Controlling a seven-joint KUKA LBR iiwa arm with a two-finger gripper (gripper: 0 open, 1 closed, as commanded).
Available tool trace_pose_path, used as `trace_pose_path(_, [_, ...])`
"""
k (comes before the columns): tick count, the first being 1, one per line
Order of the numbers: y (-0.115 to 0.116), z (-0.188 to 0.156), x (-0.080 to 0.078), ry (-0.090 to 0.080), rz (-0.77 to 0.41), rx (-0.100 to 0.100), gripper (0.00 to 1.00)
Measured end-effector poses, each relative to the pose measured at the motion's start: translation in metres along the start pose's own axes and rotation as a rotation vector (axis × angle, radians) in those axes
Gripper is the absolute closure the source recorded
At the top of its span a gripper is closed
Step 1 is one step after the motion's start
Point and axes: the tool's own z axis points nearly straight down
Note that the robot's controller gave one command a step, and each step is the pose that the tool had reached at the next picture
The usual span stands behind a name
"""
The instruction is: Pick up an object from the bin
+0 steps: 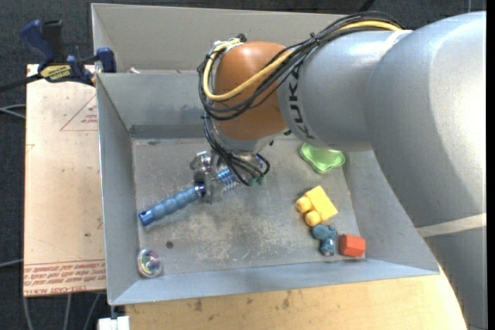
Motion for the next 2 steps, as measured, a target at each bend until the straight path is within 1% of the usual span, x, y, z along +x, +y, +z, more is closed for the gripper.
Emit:
trace_pose_path(1, [0.0006,-0.0704,-0.0021,-0.007,0.001,0.002,1.00])
trace_pose_path(2, [0.0009,-0.0763,-0.0025,-0.001,0.002,0.001,1.00])
